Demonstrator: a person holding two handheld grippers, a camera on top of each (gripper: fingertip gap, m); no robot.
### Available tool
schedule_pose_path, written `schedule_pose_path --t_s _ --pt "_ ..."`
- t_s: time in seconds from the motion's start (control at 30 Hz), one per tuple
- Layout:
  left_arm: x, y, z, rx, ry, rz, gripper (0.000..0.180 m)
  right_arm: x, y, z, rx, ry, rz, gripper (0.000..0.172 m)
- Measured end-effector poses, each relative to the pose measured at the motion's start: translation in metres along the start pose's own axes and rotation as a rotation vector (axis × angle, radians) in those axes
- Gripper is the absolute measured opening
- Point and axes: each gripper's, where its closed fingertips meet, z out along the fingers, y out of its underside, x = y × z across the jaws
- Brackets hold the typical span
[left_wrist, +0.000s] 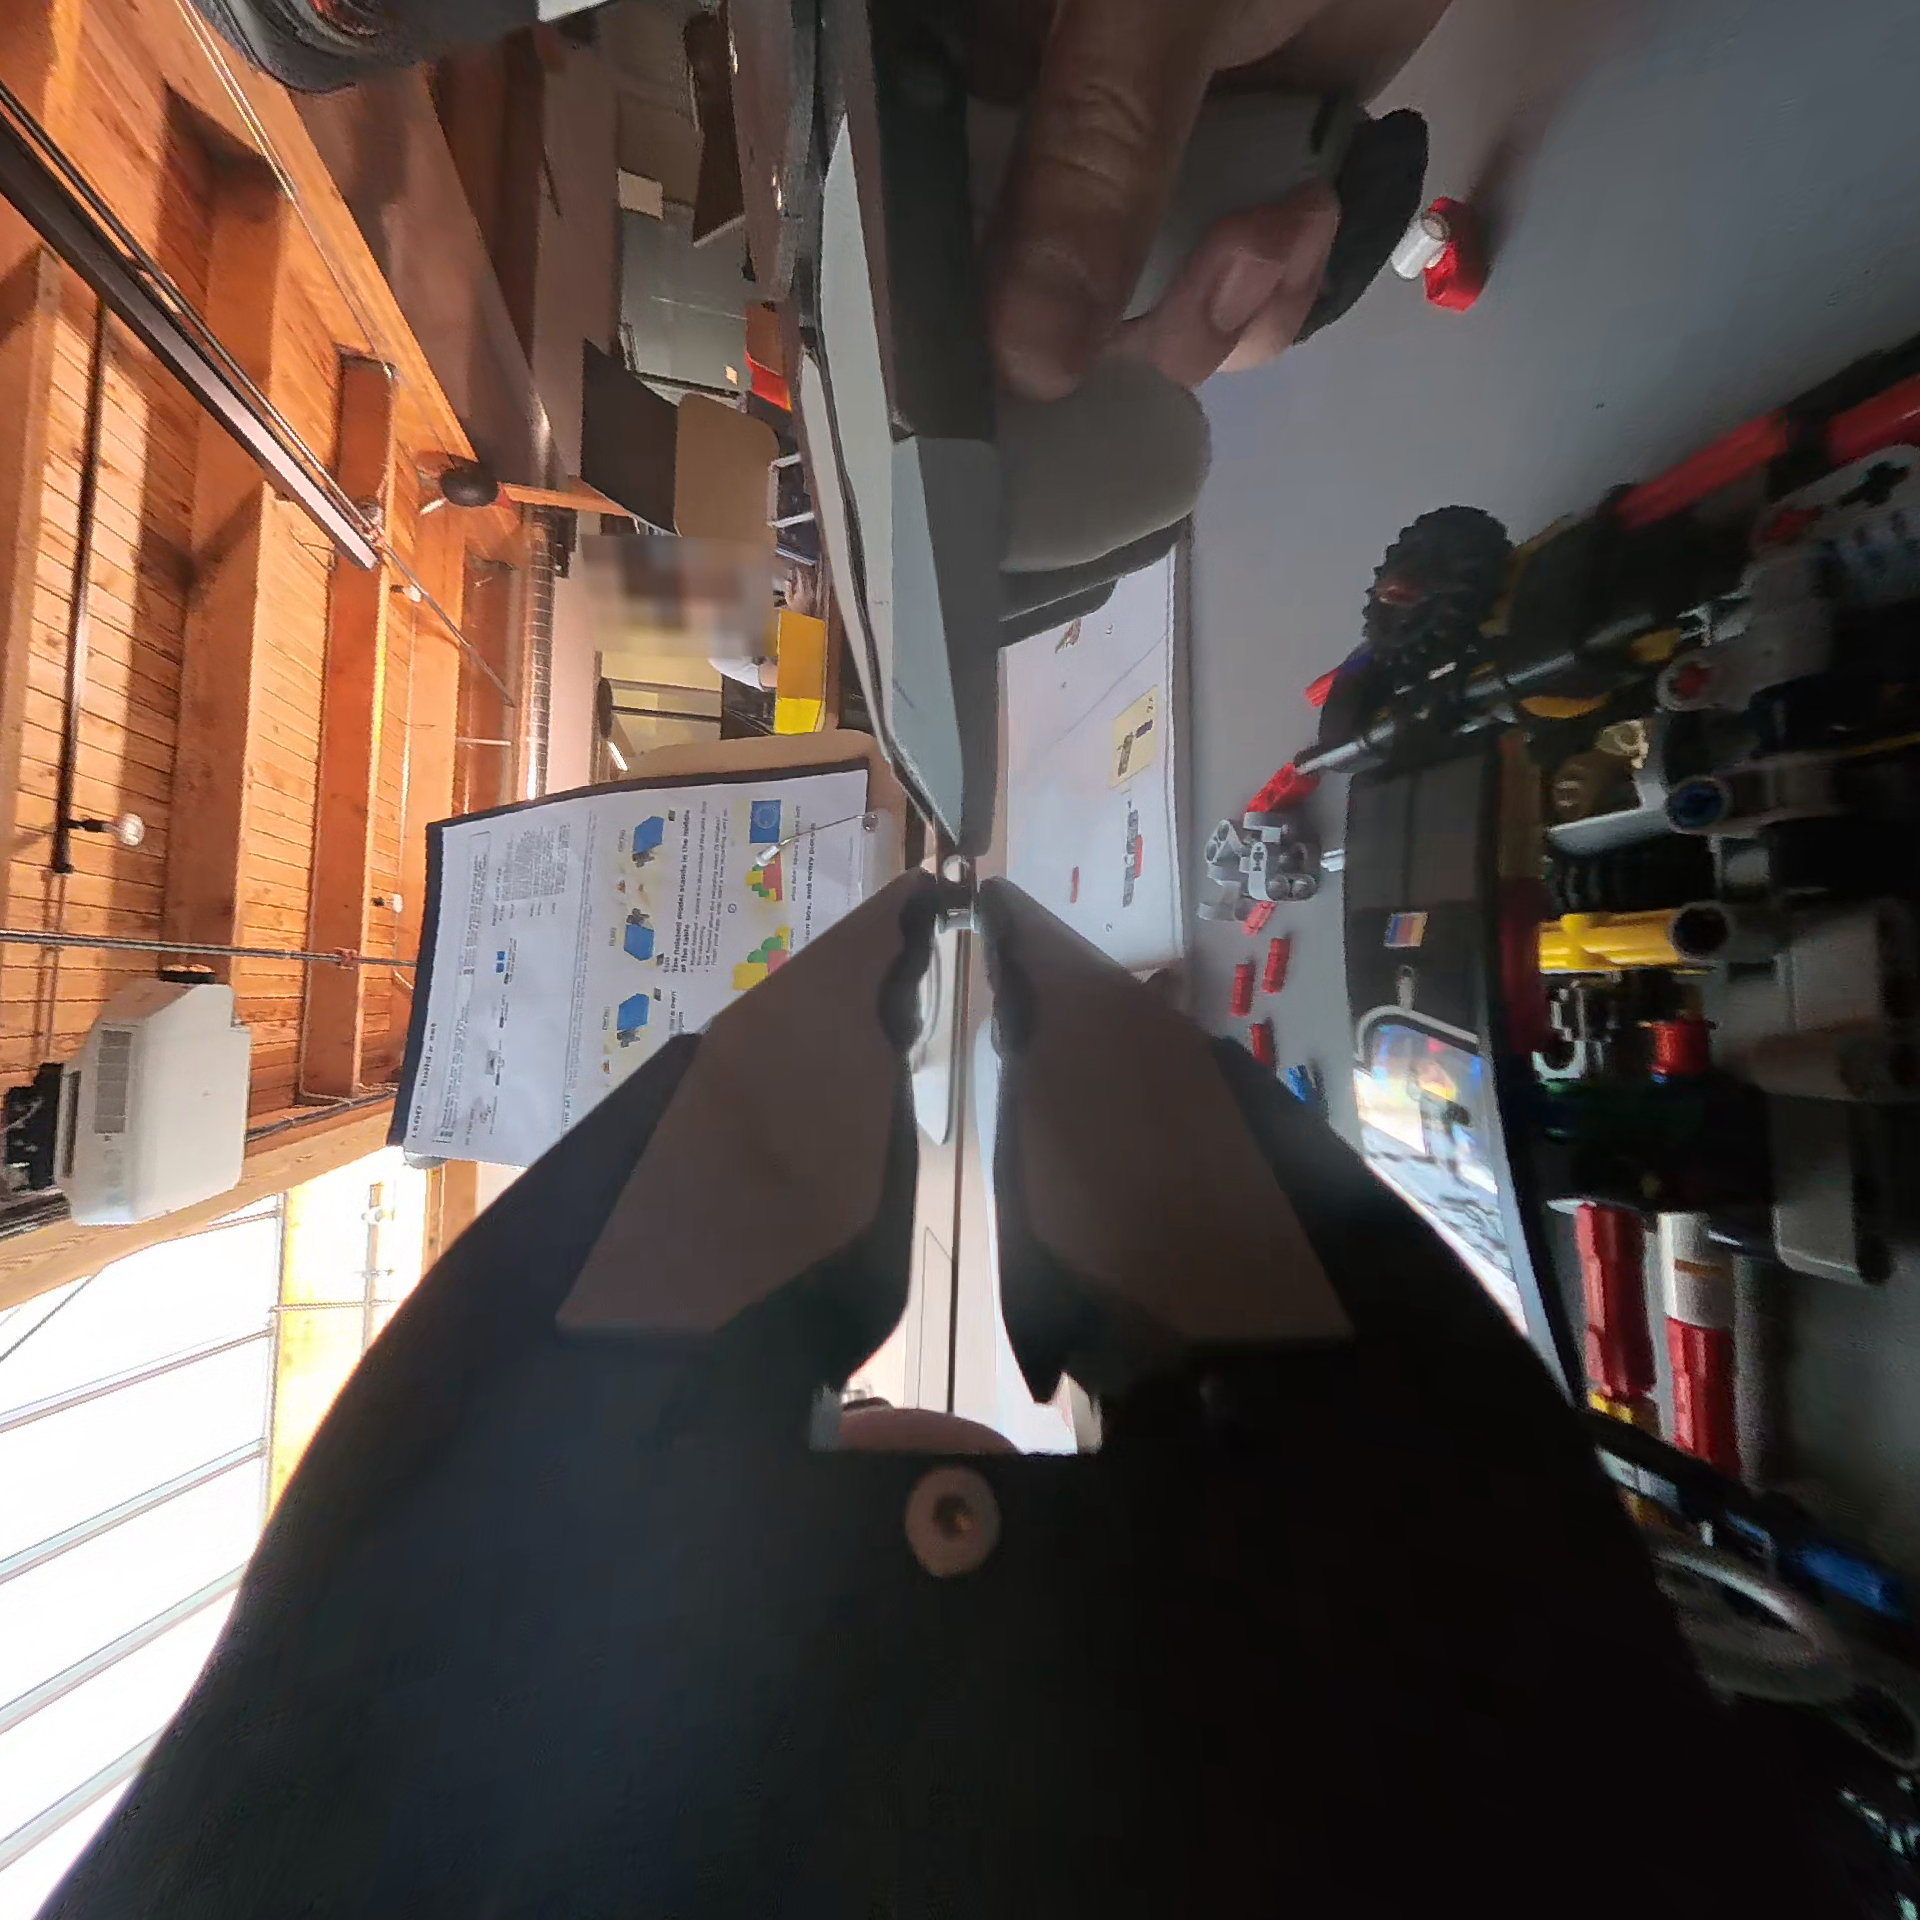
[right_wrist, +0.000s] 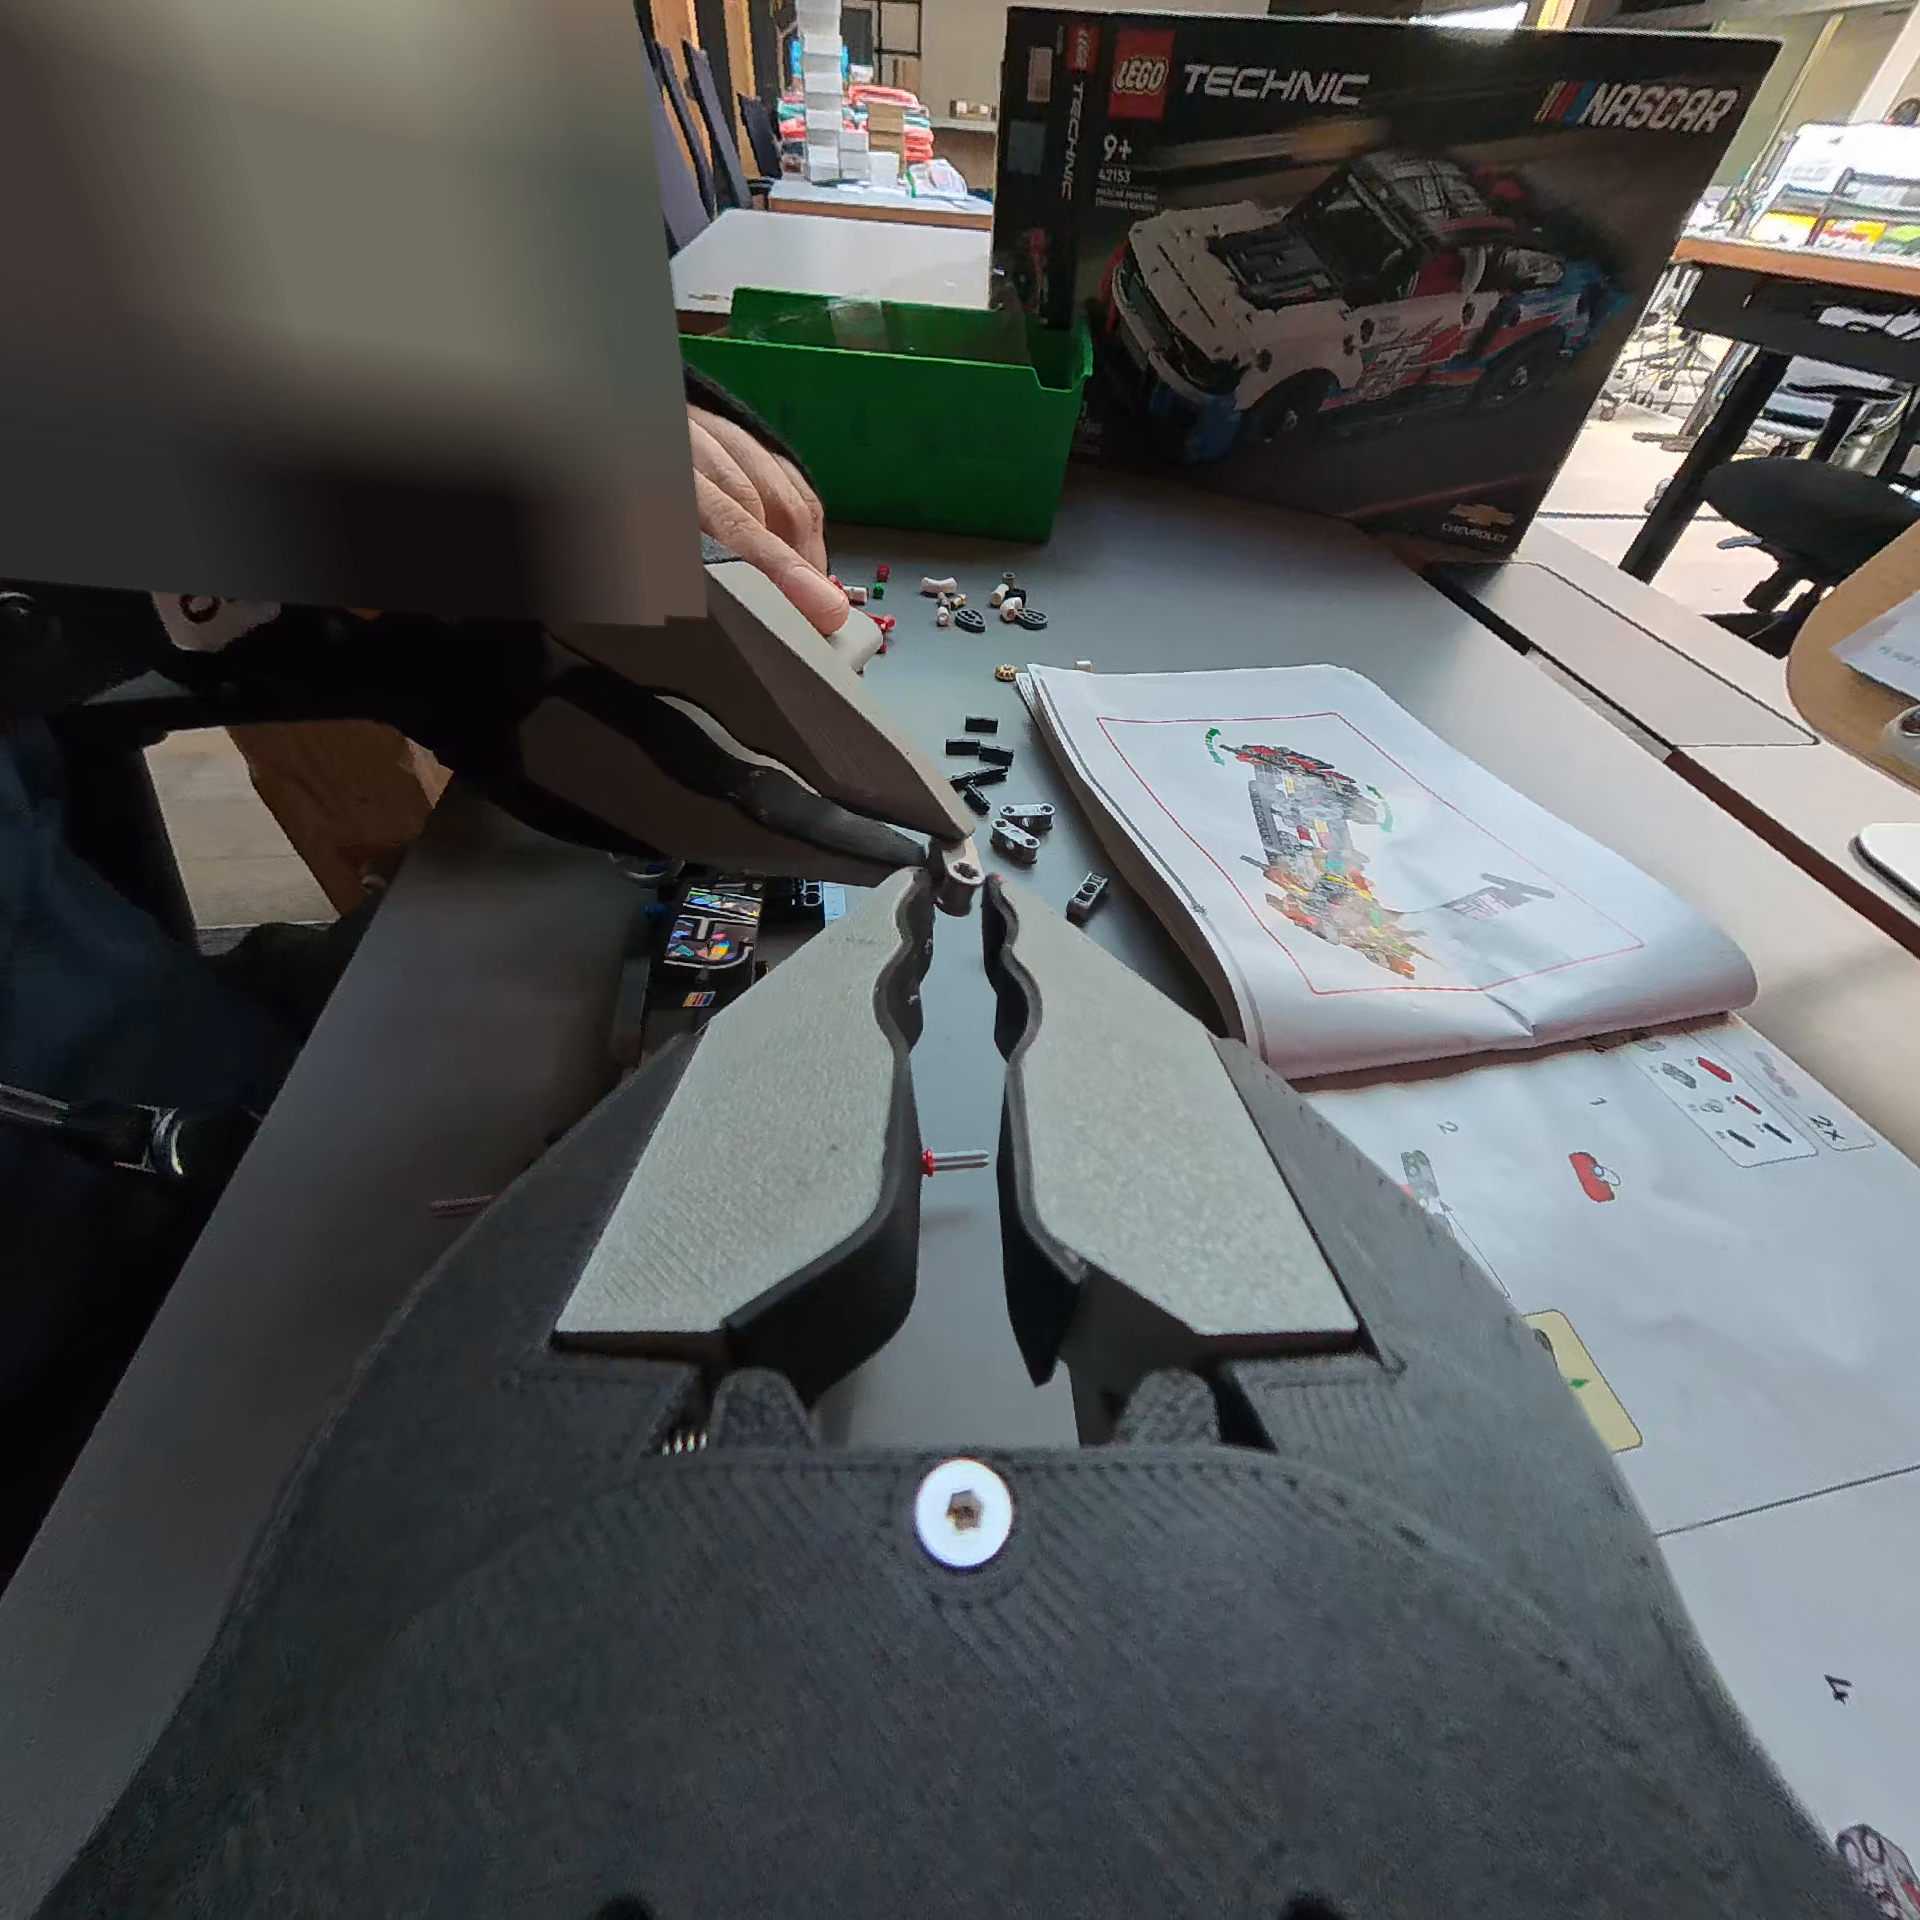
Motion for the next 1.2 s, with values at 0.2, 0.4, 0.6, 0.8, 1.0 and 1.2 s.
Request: schedule_pose_path --t_s 0.2,0.4,0.6,0.8,1.0,1.2 --pt "-0.003 -0.002 -0.002 0.027 -0.049 0.037 0.004 -0.002 -0.004 -0.001 0.039 -0.028 0.027 0.006" --pt "-0.009 -0.013 -0.008 0.084 -0.129 0.101 0.004 -0.009 -0.014 -0.007 0.108 -0.107 0.088 0.004" --pt "-0.009 -0.012 -0.010 0.123 -0.148 0.103 0.004 -0.010 -0.014 -0.006 0.100 -0.075 0.021 0.004" --pt "-0.019 -0.011 -0.017 0.223 0.000 -0.300 0.028 -0.008 -0.019 -0.011 0.106 0.006 -0.099 0.004" --pt "-0.021 -0.010 -0.025 0.325 0.293 -0.713 0.023 -0.014 -0.020 -0.011 0.120 -0.022 -0.139 0.004" --pt "-0.008 -0.016 -0.027 0.342 0.440 -0.826 0.020 -0.024 -0.019 -0.008 0.123 -0.057 -0.186 0.004"
